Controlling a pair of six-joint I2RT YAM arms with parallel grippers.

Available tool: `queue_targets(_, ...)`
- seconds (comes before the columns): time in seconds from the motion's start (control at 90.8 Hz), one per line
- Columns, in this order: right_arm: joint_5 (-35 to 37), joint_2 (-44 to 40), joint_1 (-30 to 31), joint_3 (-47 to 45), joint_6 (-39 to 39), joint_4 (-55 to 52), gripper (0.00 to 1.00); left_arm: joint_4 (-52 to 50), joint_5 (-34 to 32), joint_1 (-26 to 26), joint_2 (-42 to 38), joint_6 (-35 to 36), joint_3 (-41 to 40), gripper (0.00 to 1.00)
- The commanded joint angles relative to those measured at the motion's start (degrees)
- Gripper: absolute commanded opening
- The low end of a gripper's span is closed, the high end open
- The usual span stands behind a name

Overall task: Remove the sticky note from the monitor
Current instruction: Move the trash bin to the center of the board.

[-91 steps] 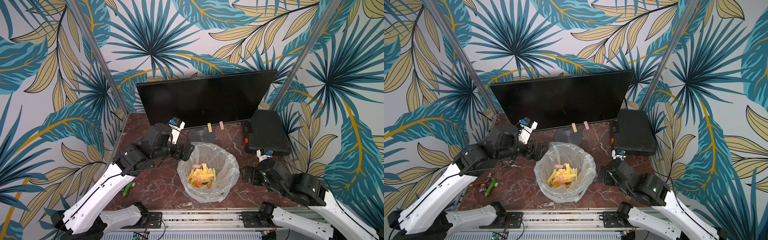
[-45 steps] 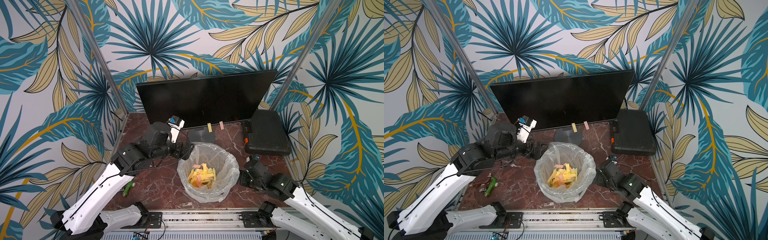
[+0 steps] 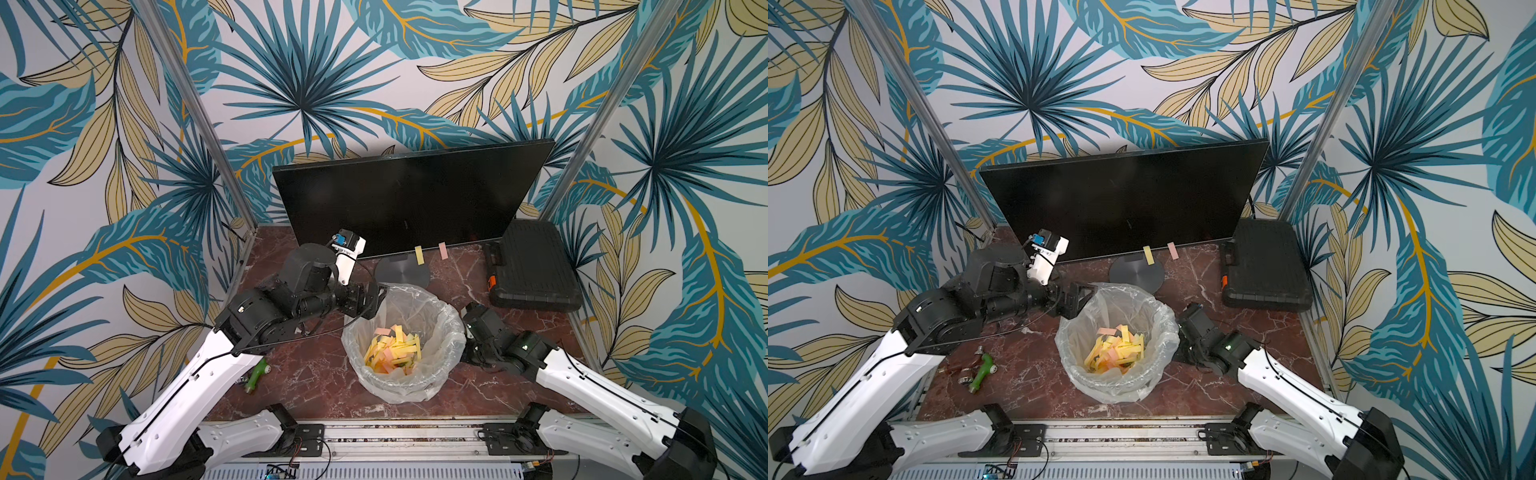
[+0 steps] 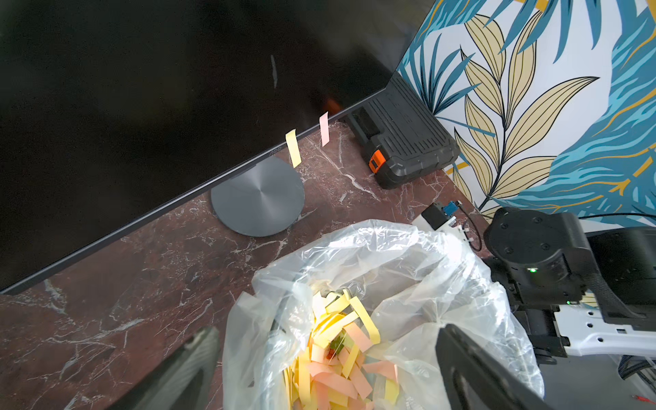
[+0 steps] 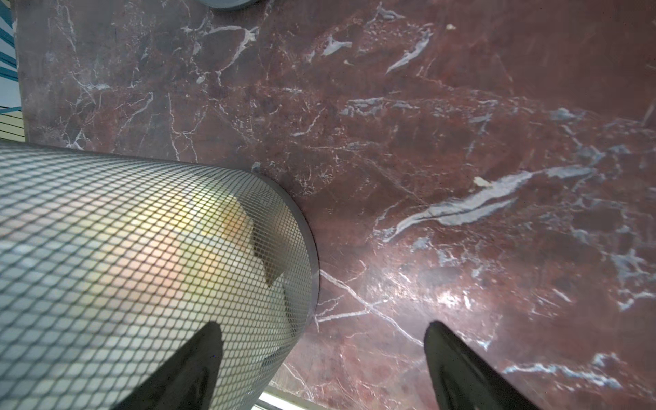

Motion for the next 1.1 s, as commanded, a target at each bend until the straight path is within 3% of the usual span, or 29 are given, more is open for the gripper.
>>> queue_targets(0.0,-2.9,3.23,1.13,2.07,-0.73,6.55,0.91,0.51,-0.27,0.3,-1.07,-0.41,2.17,1.0)
queue_targets(0.54,-4.27,26.23,13.72,17.22,3.14,21.7,0.91,1.1,-0.16,0.3,-1.87,-1.91,1.22,1.0)
queue_targets(0.716,-3.84,30.52,14.3,21.17,2.85,24.25,0.91,1.45,-0.56,0.26,-1.96,-2.26,0.41,1.0)
queue_targets(0.925,-3.8,24.84,8.13,17.22,1.23,23.45,0.92,2.59,0.3,0.3,-1.59,-2.52,-0.26,1.0)
queue_targets(1.09,-5.92,16.35,-2.27,11.92,-0.61,23.21,0.94,5.98,2.8,0.21,-1.25,-3.32,-1.31,1.0)
